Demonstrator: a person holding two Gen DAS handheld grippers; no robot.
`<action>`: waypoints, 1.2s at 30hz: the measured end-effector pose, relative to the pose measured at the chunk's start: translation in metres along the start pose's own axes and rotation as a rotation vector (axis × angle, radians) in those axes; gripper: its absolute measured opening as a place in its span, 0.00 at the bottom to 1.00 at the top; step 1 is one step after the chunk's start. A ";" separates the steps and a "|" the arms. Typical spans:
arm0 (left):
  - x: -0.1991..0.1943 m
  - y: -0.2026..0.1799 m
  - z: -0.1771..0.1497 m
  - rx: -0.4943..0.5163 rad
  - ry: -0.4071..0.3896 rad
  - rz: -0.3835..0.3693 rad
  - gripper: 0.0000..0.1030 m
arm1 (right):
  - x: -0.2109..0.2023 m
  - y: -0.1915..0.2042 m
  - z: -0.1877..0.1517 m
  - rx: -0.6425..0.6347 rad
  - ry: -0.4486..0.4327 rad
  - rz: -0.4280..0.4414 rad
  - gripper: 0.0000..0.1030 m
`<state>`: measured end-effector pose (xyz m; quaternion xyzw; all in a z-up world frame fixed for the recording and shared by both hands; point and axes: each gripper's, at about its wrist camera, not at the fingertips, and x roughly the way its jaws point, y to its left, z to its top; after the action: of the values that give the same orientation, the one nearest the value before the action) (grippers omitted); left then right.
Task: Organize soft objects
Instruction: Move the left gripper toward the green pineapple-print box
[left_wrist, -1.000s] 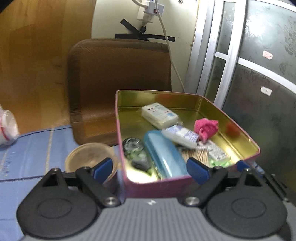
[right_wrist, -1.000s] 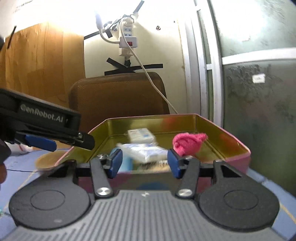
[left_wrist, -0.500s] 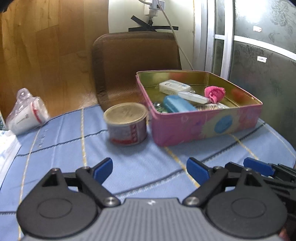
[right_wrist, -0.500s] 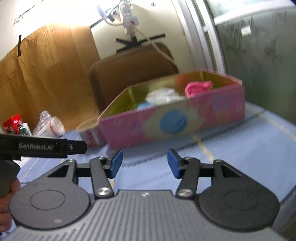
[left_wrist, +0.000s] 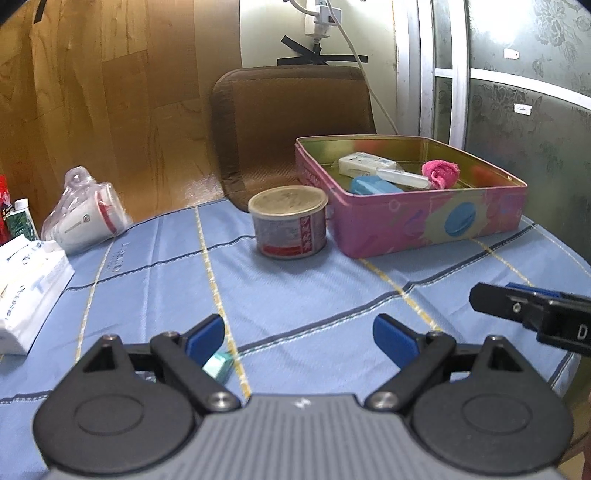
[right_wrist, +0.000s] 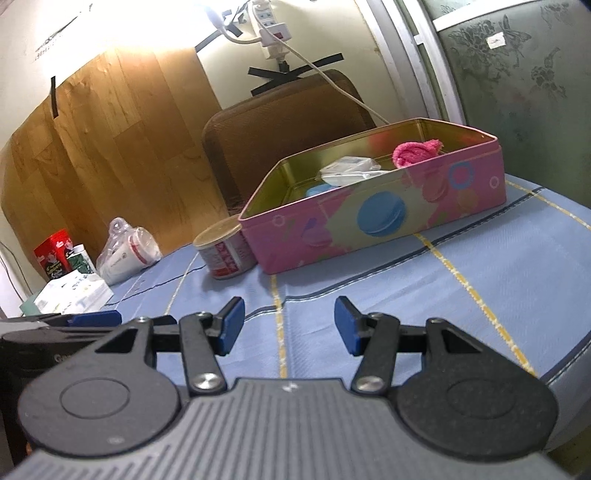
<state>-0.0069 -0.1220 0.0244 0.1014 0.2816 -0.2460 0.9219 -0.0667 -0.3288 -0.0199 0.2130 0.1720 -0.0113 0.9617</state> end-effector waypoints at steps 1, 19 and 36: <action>0.000 0.001 -0.002 0.000 0.000 0.002 0.88 | 0.000 0.002 -0.001 -0.002 0.005 0.002 0.55; -0.016 0.046 -0.029 -0.058 -0.004 0.028 0.88 | 0.025 0.035 -0.024 -0.078 0.131 0.044 0.55; -0.042 0.147 -0.071 -0.443 0.063 -0.173 0.69 | 0.088 0.111 -0.014 -0.228 0.273 0.274 0.54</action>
<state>0.0042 0.0438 -0.0024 -0.1203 0.3649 -0.2530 0.8879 0.0218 -0.2179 -0.0165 0.1240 0.2704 0.1681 0.9398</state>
